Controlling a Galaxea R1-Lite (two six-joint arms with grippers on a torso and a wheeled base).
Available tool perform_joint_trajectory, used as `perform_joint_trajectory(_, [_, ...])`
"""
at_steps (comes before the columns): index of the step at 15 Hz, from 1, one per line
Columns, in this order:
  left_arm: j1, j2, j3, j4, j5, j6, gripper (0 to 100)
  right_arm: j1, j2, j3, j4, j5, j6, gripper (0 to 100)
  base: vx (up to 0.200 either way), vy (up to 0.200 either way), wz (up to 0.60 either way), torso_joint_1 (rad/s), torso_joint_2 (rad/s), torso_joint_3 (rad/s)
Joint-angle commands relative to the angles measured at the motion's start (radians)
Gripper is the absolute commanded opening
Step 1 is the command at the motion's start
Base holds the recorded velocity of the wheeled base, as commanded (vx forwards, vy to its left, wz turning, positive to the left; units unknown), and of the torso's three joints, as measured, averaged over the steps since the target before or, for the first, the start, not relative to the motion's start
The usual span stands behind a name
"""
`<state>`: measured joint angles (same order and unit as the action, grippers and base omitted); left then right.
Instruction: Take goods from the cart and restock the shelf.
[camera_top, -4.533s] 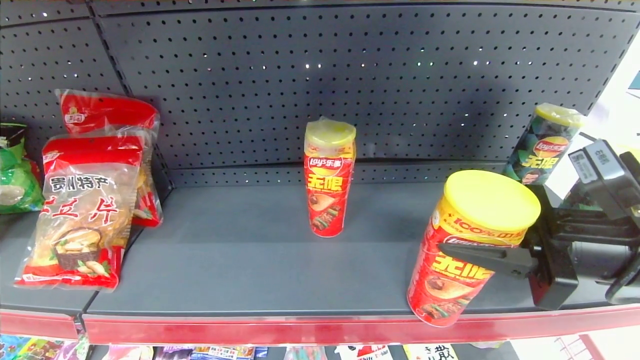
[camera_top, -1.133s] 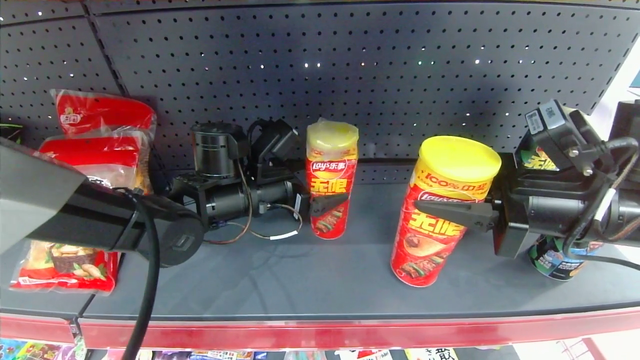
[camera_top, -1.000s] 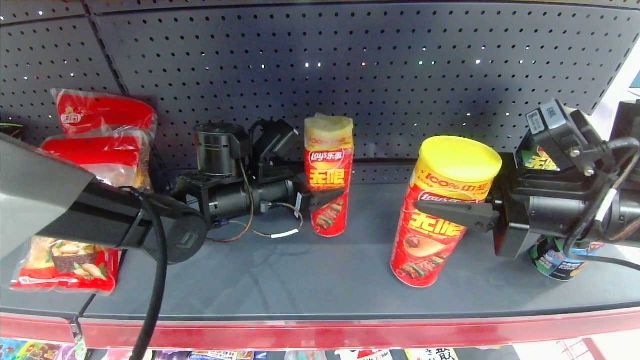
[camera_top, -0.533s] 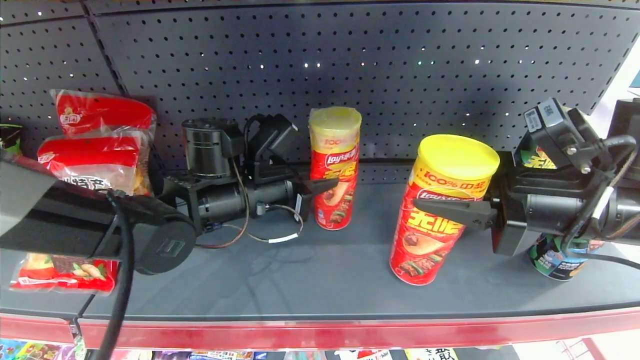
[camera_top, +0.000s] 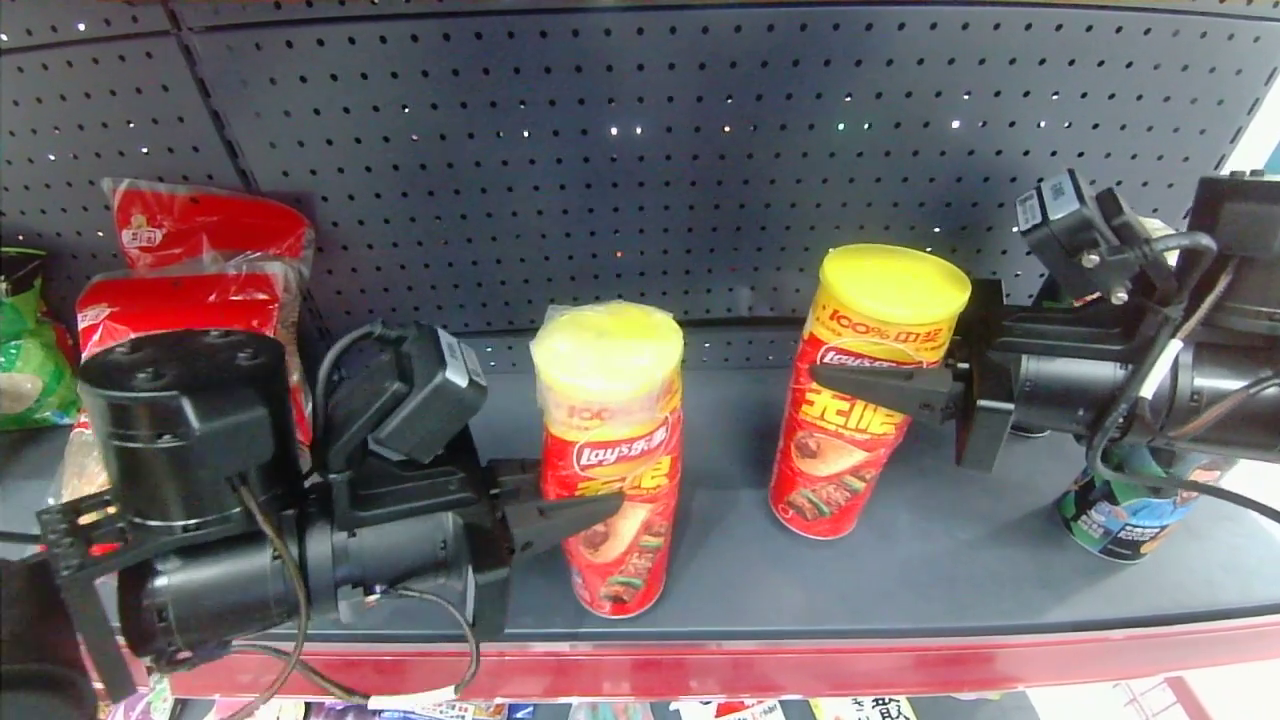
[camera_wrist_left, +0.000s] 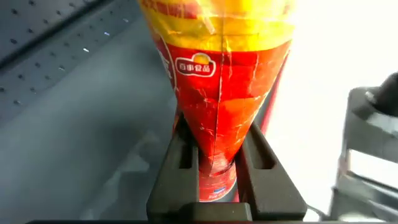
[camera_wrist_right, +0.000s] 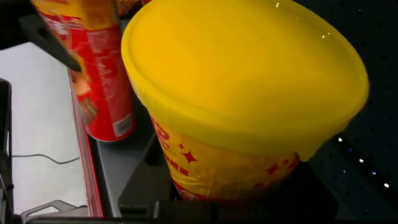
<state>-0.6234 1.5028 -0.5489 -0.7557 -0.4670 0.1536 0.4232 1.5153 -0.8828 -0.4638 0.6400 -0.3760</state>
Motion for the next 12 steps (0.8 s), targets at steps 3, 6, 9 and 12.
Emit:
perform_joint_trajectory(3, [-0.004, -0.015, 0.017, -0.004, -0.024, -0.002, 0, 0.006, 0.017, -0.018, 0.001, -0.013, 0.002, 0, 0.000, 0.000, 0.00, 0.000, 0.00, 0.000])
perform_joint_trajectory(6, [-0.006, 0.068, -0.054, -0.004, -0.030, -0.002, 0, 0.008, 0.020, -0.031, 0.001, -0.013, 0.005, 0, 0.000, 0.000, 0.00, 0.000, 0.00, 0.000])
perform_joint_trajectory(9, [-0.027, 0.149, -0.135, -0.008, -0.032, -0.002, 0, 0.008, 0.028, -0.053, 0.001, -0.014, 0.012, 0, 0.000, 0.000, 0.00, 0.000, 0.00, 0.000])
perform_joint_trajectory(12, [-0.062, 0.183, -0.147, -0.010, -0.036, 0.000, 0, 0.005, 0.031, -0.058, 0.001, -0.013, 0.012, 0, 0.000, 0.000, 0.00, 0.000, 0.00, 0.000])
